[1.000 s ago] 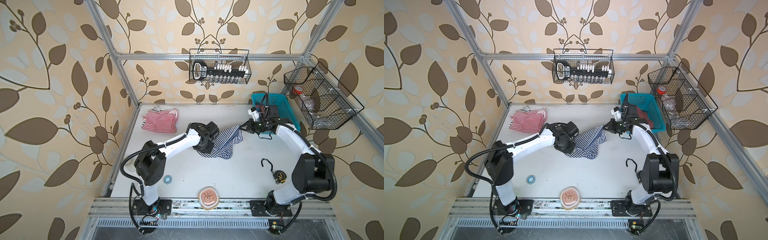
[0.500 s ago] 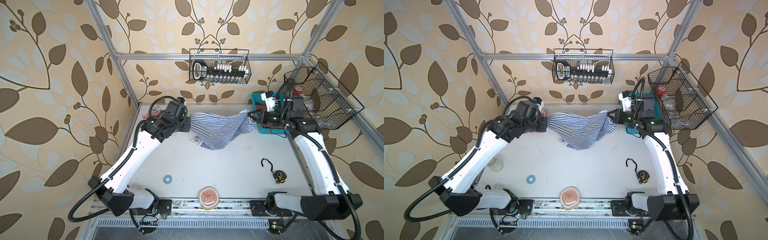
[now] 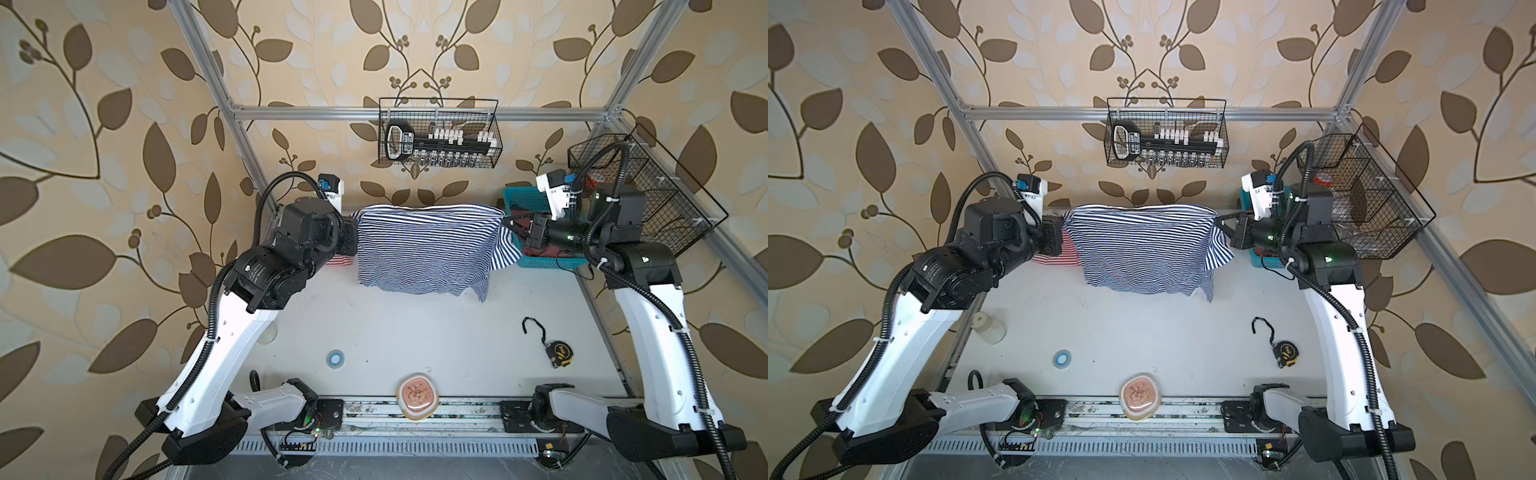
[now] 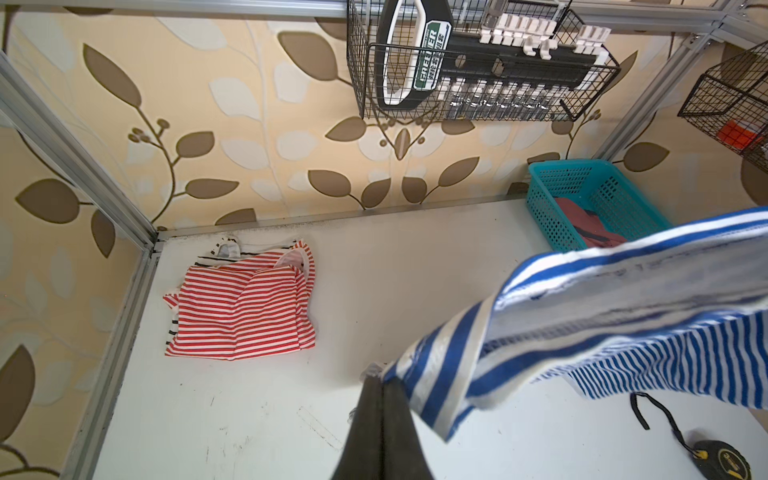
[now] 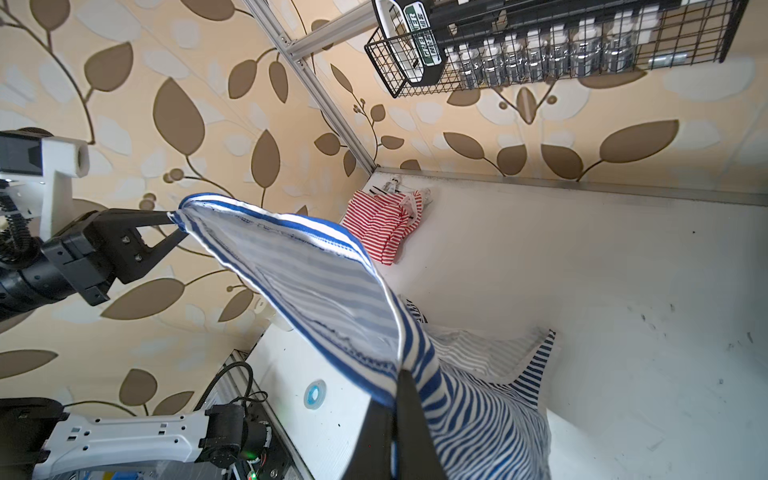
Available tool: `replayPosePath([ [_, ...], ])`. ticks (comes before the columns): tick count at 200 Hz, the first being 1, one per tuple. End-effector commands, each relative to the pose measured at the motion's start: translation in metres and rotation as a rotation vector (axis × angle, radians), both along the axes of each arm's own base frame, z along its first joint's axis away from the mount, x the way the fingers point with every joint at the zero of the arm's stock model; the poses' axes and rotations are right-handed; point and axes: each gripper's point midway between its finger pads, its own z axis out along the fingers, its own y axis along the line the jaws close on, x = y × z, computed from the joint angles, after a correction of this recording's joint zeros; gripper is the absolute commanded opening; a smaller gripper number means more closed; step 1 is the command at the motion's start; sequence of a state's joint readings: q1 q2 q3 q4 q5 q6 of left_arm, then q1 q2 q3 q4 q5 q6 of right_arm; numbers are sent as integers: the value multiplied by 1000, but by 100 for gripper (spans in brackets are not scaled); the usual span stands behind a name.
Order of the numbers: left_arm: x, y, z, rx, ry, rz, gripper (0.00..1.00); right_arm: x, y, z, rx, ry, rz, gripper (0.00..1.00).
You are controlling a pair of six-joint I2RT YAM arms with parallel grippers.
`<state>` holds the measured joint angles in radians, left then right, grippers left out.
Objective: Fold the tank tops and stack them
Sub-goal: 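Lift the blue top with both grippers and stretch it apart, raising it high, then lower the stretched blue top flat onto the table with both grippers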
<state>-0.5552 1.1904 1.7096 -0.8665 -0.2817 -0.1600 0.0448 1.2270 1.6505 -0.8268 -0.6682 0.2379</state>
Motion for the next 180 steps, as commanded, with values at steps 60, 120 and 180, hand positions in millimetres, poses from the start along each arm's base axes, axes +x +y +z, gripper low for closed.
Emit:
replayPosePath([
  [60, 124, 12, 99, 15, -270, 151, 0, 115, -1, 62, 22, -112, -51, 0],
  [120, 106, 9, 142, 9, -430, 83, 0, 109, 10, 100, 75, -261, 42, 0],
  [180, 37, -27, -22, -102, -163, -199, 0, 49, 19, -62, -89, -31, 43, 0],
])
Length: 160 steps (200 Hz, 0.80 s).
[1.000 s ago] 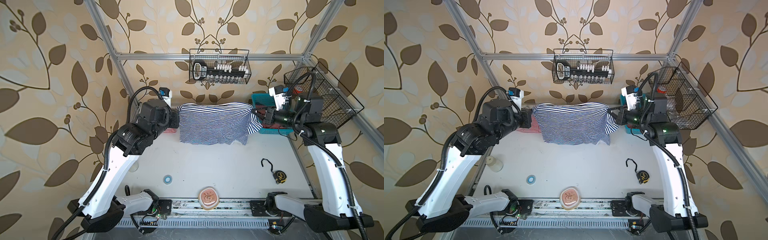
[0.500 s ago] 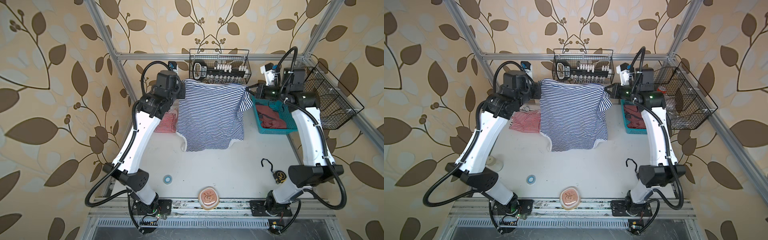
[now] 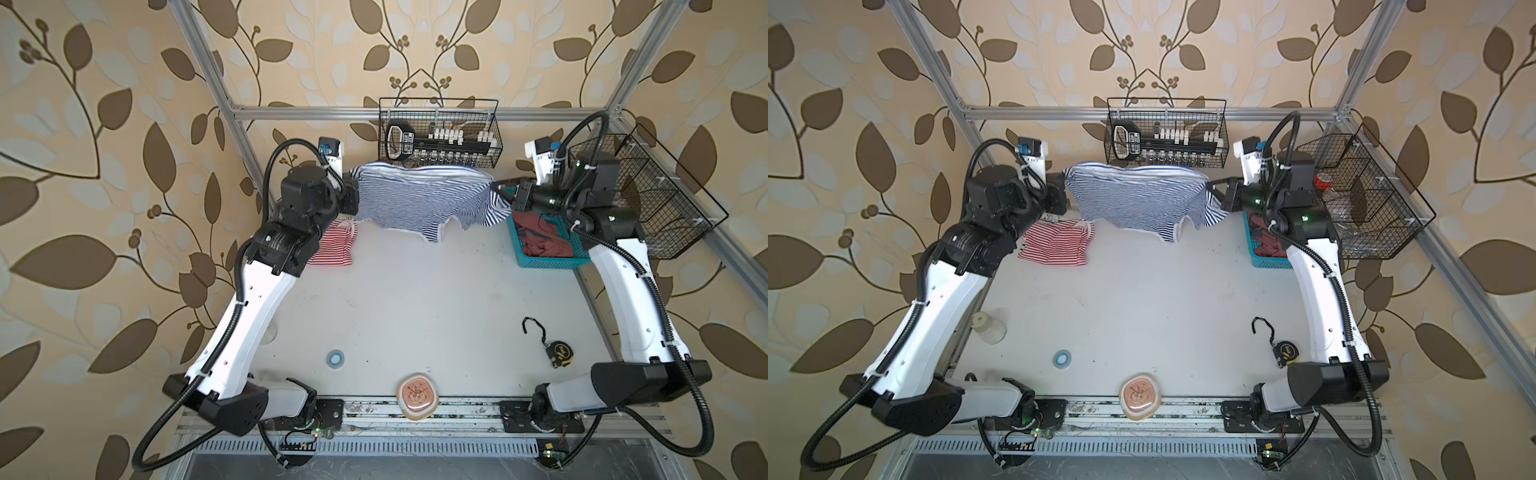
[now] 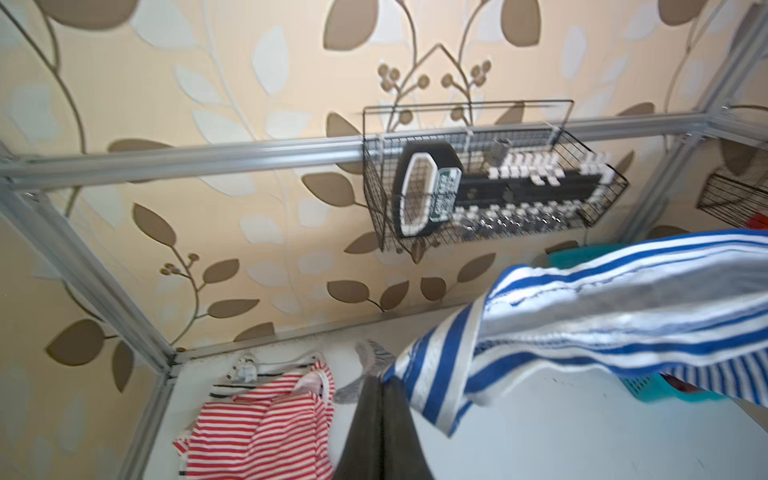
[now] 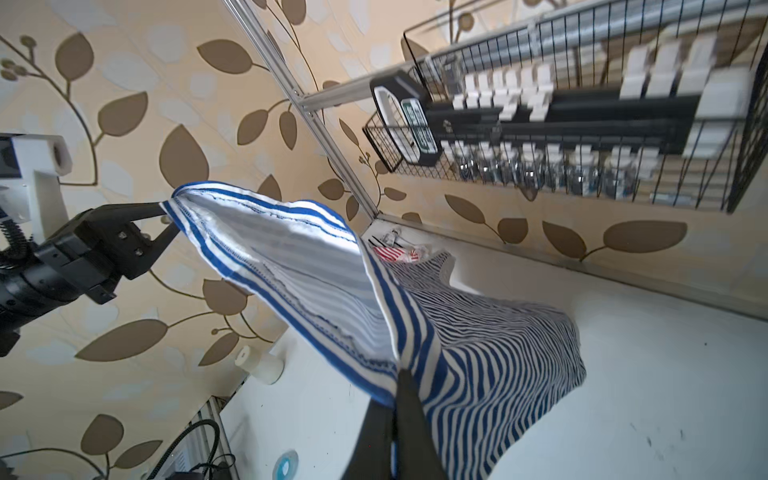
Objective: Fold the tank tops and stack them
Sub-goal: 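Lower the stretched blue top flat onto the table with both grippers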
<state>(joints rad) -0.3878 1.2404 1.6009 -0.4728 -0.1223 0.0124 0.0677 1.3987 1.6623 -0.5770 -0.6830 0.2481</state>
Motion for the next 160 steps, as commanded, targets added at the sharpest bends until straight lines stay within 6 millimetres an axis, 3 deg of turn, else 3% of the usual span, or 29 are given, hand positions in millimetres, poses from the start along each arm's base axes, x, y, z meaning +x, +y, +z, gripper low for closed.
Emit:
replayPosePath([
  [1, -28, -32, -51, -91, 73, -177, 0, -22, 5, -61, -113, 57, 5, 0],
  [29, -74, -53, -148, -67, 273, -225, 0, -66, 15, -148, -225, 233, 7, 0],
  [41, -94, -58, -174, -64, 333, -255, 0, -80, 20, -168, -251, 277, 13, 0],
  [61, -112, -49, -202, -93, 412, -222, 0, -96, 18, -192, -260, 386, 10, 0],
  [81, -122, -39, -207, -98, 415, -208, 0, -99, 17, -197, -249, 393, 0, 0],
  [101, -128, -29, -193, -91, 360, -196, 0, -104, 14, -193, -265, 396, -8, 0],
  [127, -133, -21, -176, -89, 301, -190, 0, -107, 10, -169, -256, 325, -26, 0],
  [160, -131, -20, -183, -73, 321, -178, 0, -109, 11, -160, -247, 308, -19, 0],
])
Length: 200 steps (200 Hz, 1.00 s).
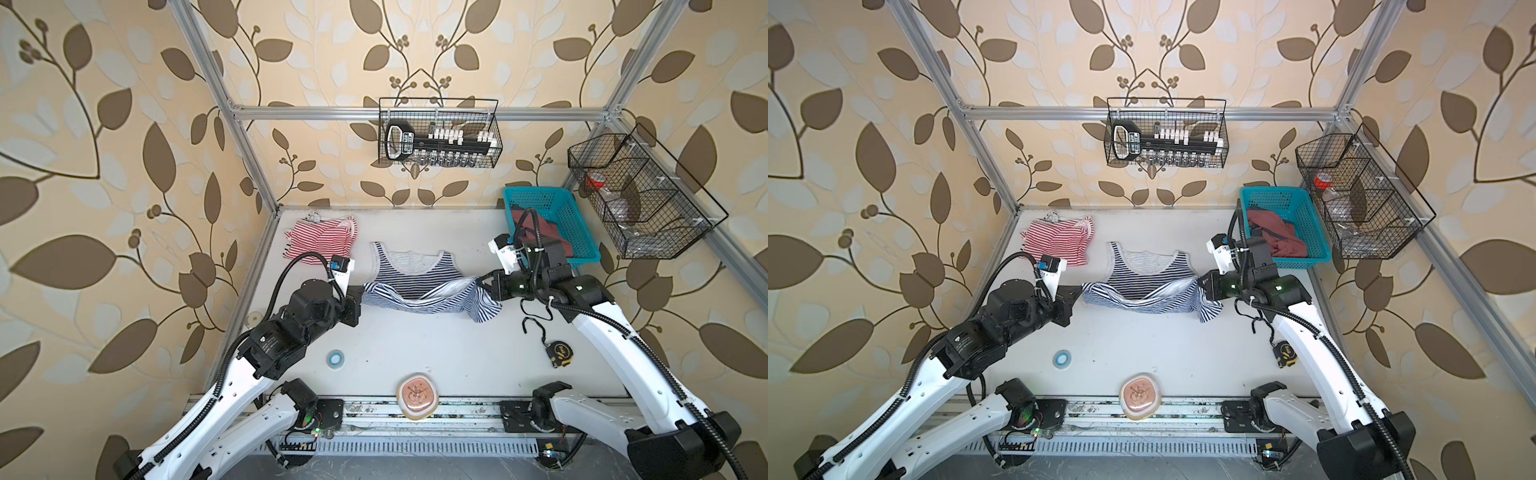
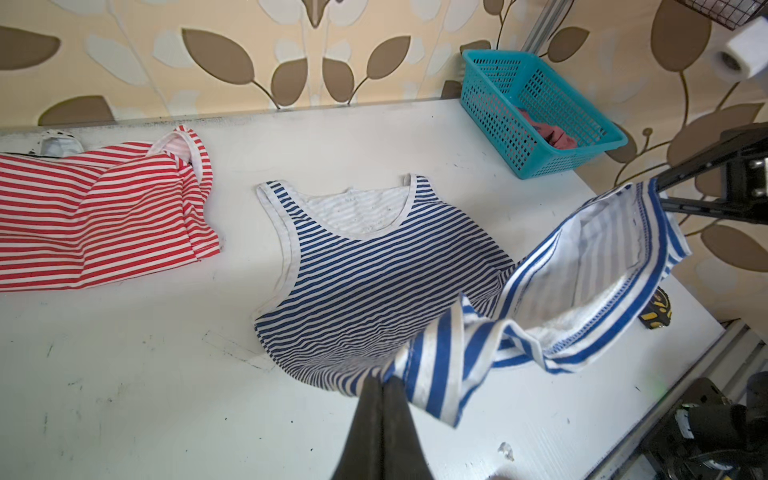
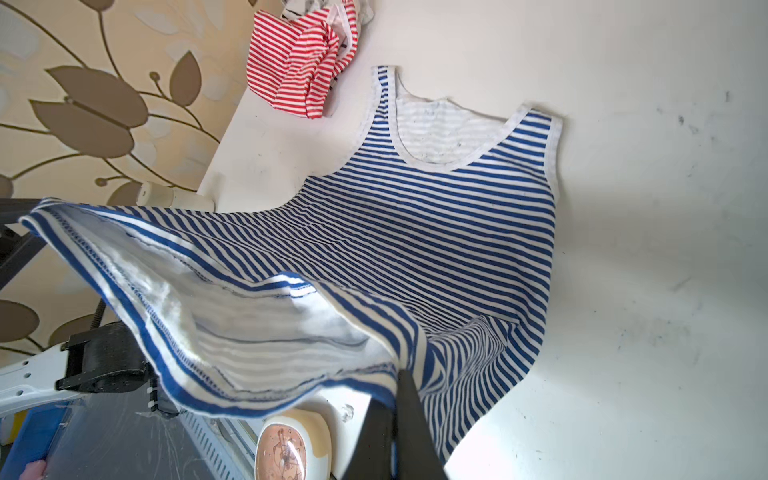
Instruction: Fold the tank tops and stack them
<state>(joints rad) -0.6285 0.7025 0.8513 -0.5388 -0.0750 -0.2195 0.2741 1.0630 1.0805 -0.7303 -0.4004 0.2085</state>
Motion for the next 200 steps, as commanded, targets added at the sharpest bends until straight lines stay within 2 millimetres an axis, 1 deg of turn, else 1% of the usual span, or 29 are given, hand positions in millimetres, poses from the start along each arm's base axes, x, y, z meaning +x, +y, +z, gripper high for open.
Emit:
replayPosePath([
  [1, 5, 3, 8, 11, -15, 25, 0, -1, -1, 13, -4, -29, 3, 0],
  [20, 7, 3, 9, 2, -19, 34, 0, -3, -1, 9, -9, -10, 5, 0],
  [30, 7, 3, 16, -4, -39, 35, 0, -3, -2, 13, -11, -18, -3, 0],
  [39, 7, 5, 25, -6, -64, 41, 0, -5, -3, 21, -7, -35, -5, 0],
  [63, 7, 15, 64, -11, -177, 64, 0, -8, -5, 48, 8, -106, -9, 0],
  [77, 8, 18, 89, -10, -239, 68, 0, -9, -4, 65, 23, -142, -9, 0],
  [82, 8, 18, 98, -5, -254, 65, 0, -9, -3, 68, 30, -143, -3, 0],
  [83, 8, 18, 100, -4, -258, 65, 0, -9, -3, 68, 31, -141, 0, 0],
  [84, 8, 18, 102, -3, -261, 65, 0, -9, -1, 76, 41, -157, 5, 0],
  [89, 8, 19, 111, 2, -274, 65, 0, -10, 1, 84, 54, -171, 16, 0],
  [115, 11, 26, 154, 38, -365, 91, 0, -16, 24, 112, 88, -227, 88, 0],
  [125, 11, 28, 173, 30, -411, 97, 0, -21, 33, 123, 85, -247, 119, 0],
  [140, 6, 26, 201, 6, -472, 77, 0, -27, 40, 140, 80, -283, 147, 0],
  [156, -1, 26, 229, -26, -538, 53, 0, -33, 39, 162, 82, -330, 157, 0],
  [174, -7, 26, 251, -41, -596, 39, 0, -39, 36, 184, 92, -383, 159, 0],
  [200, -17, 31, 277, -72, -649, 35, 0, -52, 38, 212, 139, -429, 196, 0],
])
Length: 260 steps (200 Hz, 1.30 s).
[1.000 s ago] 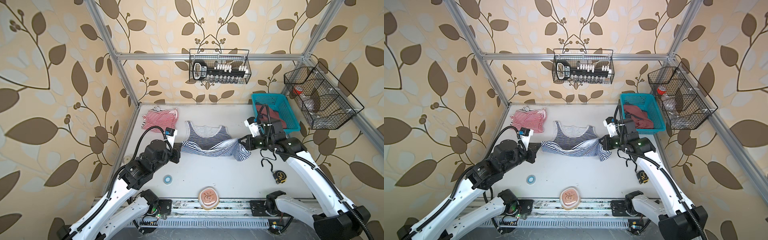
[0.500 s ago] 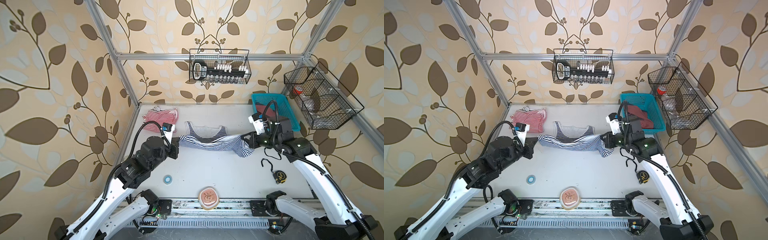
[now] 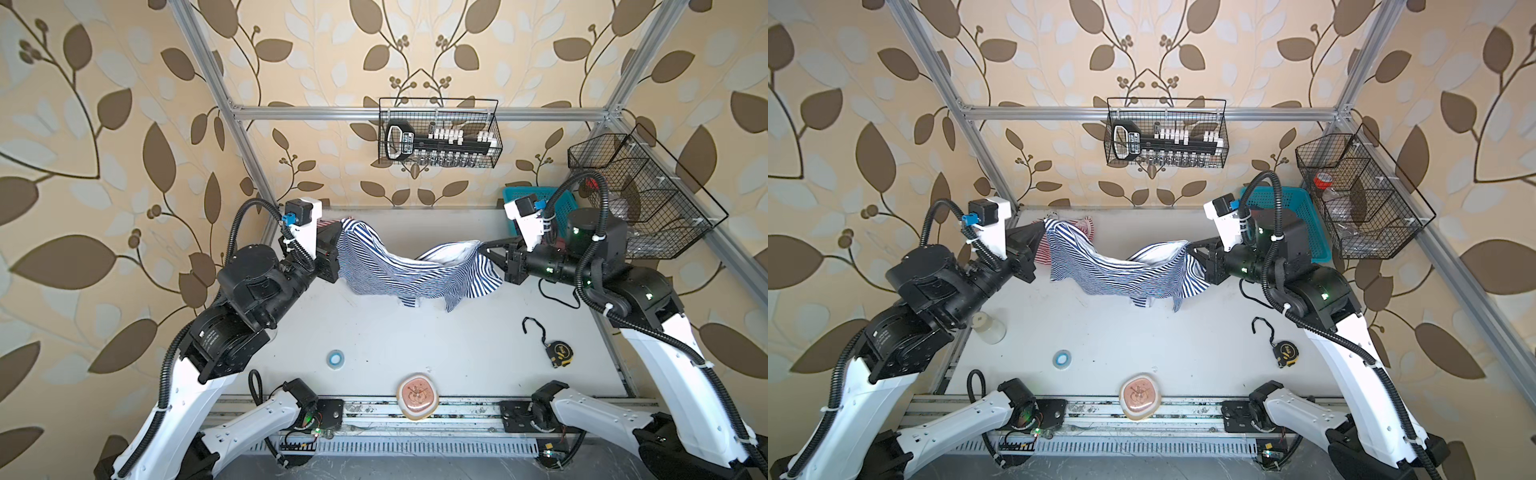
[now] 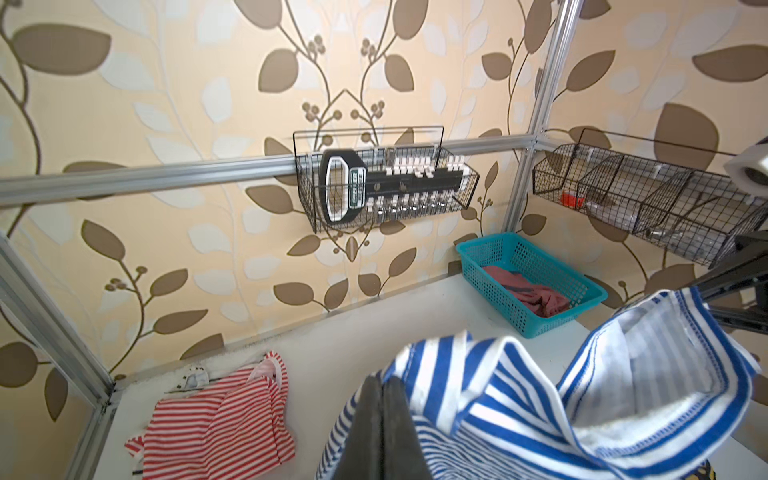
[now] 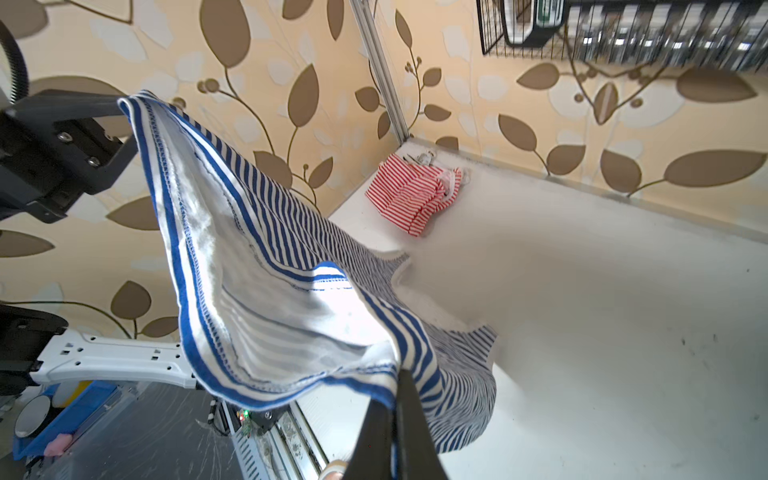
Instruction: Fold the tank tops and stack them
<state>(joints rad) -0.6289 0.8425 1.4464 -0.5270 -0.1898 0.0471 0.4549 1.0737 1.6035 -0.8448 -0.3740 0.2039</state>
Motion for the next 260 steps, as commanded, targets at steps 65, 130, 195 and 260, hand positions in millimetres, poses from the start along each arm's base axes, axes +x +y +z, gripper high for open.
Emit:
replayPosePath([
  [65, -55, 7, 94, -141, -246, -153, 0, -51, -10, 81, 84, -195, 82, 0],
  [130, -37, -5, 72, -135, -179, -150, 0, -43, -12, 81, 52, -196, 50, 0],
  [195, -55, -19, 85, -213, -174, -290, 0, -80, -31, 125, 87, -305, 56, 0],
  [260, -74, -15, 103, -257, -219, -341, 0, -102, -29, 128, 138, -299, 118, 0],
])
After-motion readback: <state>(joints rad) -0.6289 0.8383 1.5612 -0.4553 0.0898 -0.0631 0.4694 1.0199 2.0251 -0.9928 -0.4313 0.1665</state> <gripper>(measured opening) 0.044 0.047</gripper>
